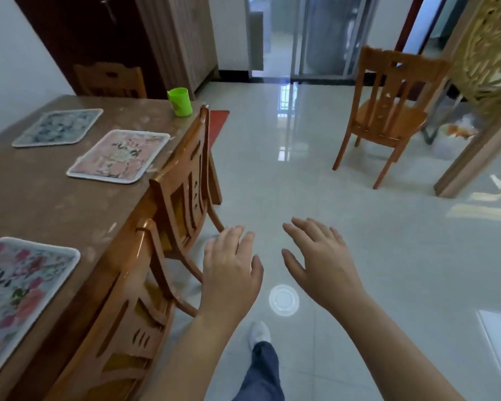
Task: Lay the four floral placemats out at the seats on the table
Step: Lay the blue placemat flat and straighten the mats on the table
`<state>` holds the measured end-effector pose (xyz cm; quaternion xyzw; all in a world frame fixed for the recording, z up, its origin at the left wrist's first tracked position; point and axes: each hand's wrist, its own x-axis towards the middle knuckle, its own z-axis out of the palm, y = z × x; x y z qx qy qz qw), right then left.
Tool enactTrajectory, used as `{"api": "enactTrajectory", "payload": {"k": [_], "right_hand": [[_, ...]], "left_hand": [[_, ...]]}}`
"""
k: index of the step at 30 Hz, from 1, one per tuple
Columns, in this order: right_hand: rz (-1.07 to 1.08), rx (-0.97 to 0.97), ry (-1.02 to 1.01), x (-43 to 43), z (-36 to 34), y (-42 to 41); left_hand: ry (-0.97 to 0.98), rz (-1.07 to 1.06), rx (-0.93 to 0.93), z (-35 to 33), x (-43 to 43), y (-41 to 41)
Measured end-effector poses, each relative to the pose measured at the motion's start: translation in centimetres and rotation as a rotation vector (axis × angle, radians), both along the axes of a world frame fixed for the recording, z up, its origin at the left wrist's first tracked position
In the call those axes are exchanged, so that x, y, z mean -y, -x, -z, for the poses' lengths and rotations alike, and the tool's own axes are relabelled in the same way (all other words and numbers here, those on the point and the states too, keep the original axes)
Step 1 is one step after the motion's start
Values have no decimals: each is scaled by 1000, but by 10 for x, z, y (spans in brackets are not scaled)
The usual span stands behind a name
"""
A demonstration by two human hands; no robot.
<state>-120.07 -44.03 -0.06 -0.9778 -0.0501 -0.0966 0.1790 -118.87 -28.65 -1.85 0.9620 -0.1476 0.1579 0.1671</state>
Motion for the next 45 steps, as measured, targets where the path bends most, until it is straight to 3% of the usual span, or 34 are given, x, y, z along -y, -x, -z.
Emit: {"api": "enactTrajectory", "payload": {"k": [17,21,35,45], "right_hand": [[-119,-7,-3,-2,-11,-338],[-123,4,-47,12,-3,-404],[-219,67,27,102,-16,-680],[-343,50,28,68,-4,-871]], "left_hand": [[113,-166,-31,-10,-1,-314],[112,-147,-88,-4,15,-378],[151,-248,33,-22,109,-644],[193,-382,-26,0,80,-818]]}}
